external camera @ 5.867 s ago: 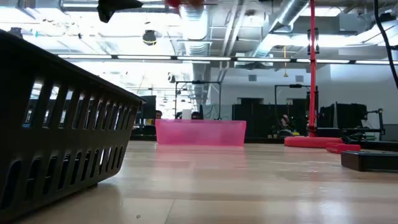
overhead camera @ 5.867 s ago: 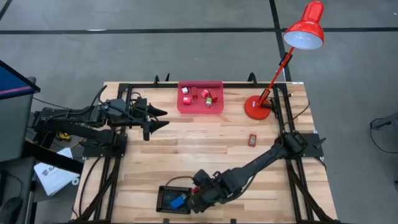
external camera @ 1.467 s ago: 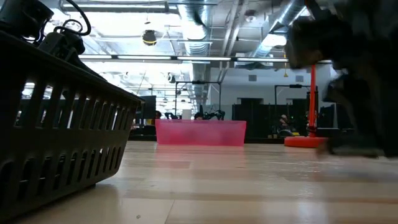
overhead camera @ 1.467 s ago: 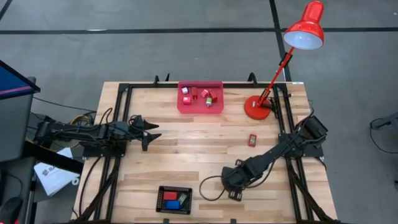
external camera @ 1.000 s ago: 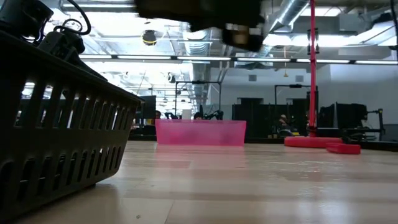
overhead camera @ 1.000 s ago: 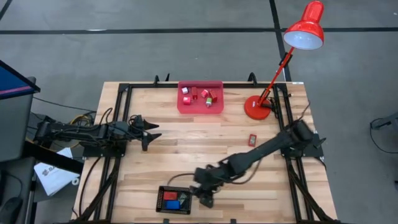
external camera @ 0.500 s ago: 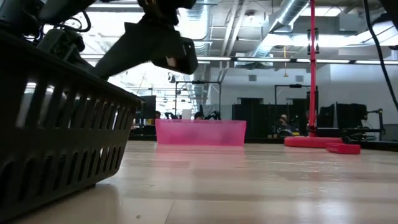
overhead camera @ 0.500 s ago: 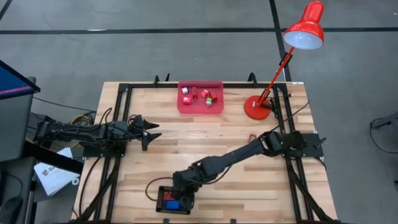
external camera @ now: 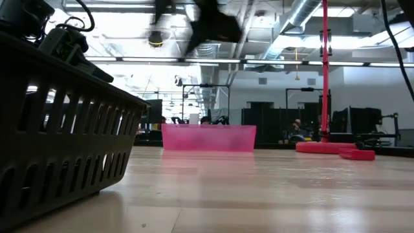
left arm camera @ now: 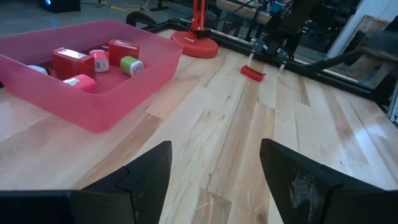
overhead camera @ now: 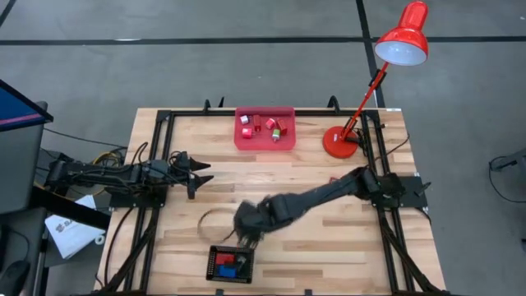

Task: Pick & Place Office items
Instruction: Put the red digital timer into the black bin

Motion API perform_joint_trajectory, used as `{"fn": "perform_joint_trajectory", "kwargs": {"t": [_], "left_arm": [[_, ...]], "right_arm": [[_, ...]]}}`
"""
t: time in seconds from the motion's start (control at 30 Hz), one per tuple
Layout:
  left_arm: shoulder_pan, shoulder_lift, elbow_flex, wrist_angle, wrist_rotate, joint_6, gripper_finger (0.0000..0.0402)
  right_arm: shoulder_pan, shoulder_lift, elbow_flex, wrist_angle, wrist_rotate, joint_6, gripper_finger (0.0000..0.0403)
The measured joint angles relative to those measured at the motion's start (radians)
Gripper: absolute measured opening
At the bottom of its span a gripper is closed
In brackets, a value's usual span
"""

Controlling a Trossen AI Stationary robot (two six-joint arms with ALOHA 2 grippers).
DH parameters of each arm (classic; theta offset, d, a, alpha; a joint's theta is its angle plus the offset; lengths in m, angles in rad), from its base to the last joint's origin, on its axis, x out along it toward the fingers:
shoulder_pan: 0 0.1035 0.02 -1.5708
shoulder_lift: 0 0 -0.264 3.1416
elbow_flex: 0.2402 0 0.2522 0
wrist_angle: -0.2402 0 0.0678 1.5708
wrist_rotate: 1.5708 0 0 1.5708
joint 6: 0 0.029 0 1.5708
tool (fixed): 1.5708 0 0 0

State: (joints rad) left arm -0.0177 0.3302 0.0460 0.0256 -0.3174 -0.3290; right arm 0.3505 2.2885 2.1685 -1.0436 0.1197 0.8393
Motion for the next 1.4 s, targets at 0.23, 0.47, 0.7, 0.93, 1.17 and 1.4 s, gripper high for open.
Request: {"fn": "perform_joint_trajectory", "kwargs": {"t": [0.23,0.47,0.7,0.93,1.17,1.4], "left_arm": [[0.0,0.0,0.0,0.004,0.0,0.0,0.0241],[-0.001,0.006,0.0,0.029,0.0,0.0,0.0241],[-0.001,0.035,-0.001,0.053,-0.001,0.0,0.0241],[-0.001,0.045,0.0,0.062,-0.005,0.0,0.0241],[-0.001,0.045,0.0,0.067,-0.006,0.0,0.0241],[-0.001,0.045,0.0,0.067,-0.005,0.0,0.0241]], "right_arm": [[-0.062,-0.024,-0.023,-0.539,0.165,0.314,0.0229],[-0.111,-0.131,-0.312,-0.414,0.063,0.426,0.0247],[-0.131,-0.387,-0.673,-0.268,0.065,0.591,0.0252],[-0.128,-0.786,-1.042,-0.143,0.098,0.964,0.0251],[-0.152,-0.976,-1.26,-0.08,0.115,1.152,0.025],[-0.225,-0.907,-1.368,0.077,0.091,1.135,0.025]]}}
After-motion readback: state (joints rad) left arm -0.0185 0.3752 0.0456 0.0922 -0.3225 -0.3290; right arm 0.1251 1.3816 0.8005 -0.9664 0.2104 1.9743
